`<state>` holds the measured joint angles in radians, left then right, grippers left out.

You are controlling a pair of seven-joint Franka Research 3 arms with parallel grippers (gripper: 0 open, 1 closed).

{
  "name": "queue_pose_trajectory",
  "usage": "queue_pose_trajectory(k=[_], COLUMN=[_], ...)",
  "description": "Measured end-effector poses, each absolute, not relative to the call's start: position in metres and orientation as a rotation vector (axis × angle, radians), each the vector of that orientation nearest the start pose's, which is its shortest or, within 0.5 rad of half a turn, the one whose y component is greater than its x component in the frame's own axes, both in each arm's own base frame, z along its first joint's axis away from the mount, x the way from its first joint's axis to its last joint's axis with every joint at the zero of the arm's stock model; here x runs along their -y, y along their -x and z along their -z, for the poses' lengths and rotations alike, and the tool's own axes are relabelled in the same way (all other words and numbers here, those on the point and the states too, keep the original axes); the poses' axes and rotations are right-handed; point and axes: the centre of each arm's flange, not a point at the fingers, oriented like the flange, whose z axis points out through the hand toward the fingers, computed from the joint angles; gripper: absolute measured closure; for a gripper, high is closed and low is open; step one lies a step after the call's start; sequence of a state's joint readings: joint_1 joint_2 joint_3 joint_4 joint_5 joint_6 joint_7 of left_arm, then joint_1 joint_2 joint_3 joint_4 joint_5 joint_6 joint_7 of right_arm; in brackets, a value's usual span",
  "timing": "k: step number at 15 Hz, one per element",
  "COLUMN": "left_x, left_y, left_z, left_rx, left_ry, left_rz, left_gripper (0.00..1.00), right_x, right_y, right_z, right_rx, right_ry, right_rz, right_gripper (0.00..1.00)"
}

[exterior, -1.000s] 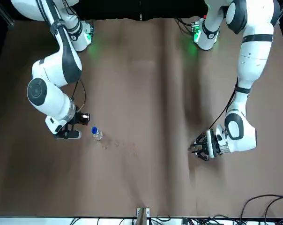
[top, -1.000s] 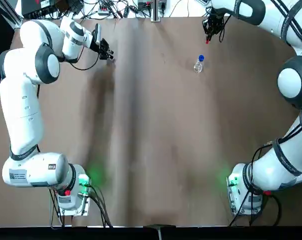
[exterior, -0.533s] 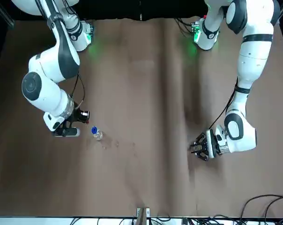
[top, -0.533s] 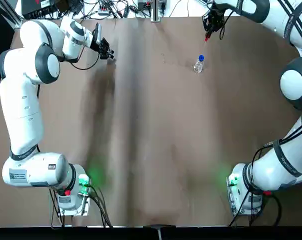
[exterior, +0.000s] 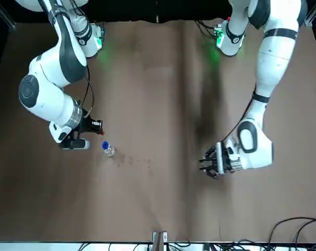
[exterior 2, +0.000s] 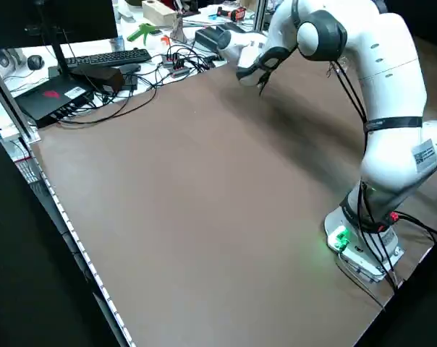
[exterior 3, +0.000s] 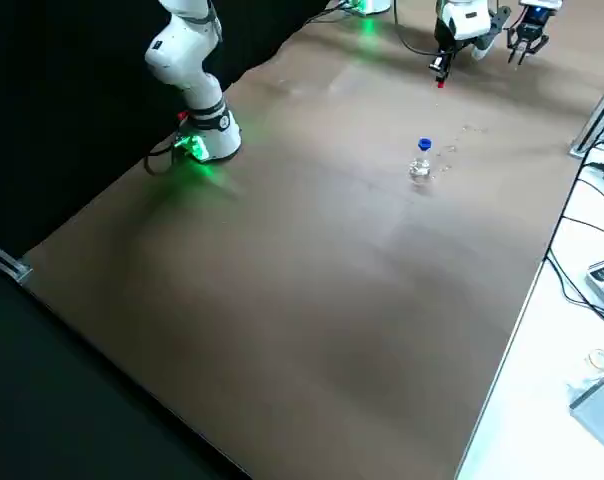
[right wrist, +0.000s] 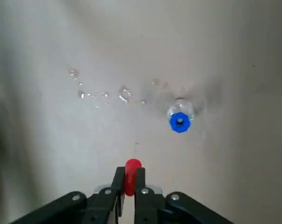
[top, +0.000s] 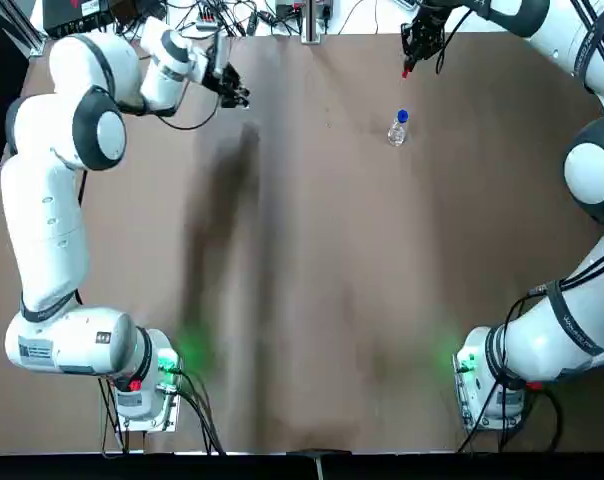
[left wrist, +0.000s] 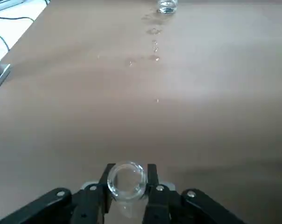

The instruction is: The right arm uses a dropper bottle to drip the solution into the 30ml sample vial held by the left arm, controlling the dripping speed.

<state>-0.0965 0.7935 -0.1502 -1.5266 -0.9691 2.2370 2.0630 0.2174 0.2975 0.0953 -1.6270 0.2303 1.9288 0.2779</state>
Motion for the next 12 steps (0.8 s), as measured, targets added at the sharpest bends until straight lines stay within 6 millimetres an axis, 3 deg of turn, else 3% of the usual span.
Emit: queue_pose_trajectory(k=[6, 9, 10, 12], left_x=[0.278, 0.325, 0.355, 0.382], left_y=[-0.666, -0.65, -0.637, -0.626], left_z=[-0.227, -0.239, -0.247, -0.257], left_rx=[1.786, 1.809, 1.81, 1.81], left_ry=[-1.768, -1.856, -1.938, -2.027], left_rz=[-0.749, -0.676, -0.6, -0.542], left_gripper=[0.69, 0.69, 0.69, 0.69], right_x=[-0.235, -0.263, -0.28, -0.292], right_y=[-0.608, -0.6, -0.597, -0.595], right_z=[-0.457, -0.463, -0.469, -0.473], right_rx=[-0.115, -0.093, -0.092, -0.094], right_ry=[2.761, 2.747, 2.733, 2.704], right_rz=[-0.155, -0.14, -0.098, -0.06], right_gripper=[0.87, 0.87, 0.87, 0.87])
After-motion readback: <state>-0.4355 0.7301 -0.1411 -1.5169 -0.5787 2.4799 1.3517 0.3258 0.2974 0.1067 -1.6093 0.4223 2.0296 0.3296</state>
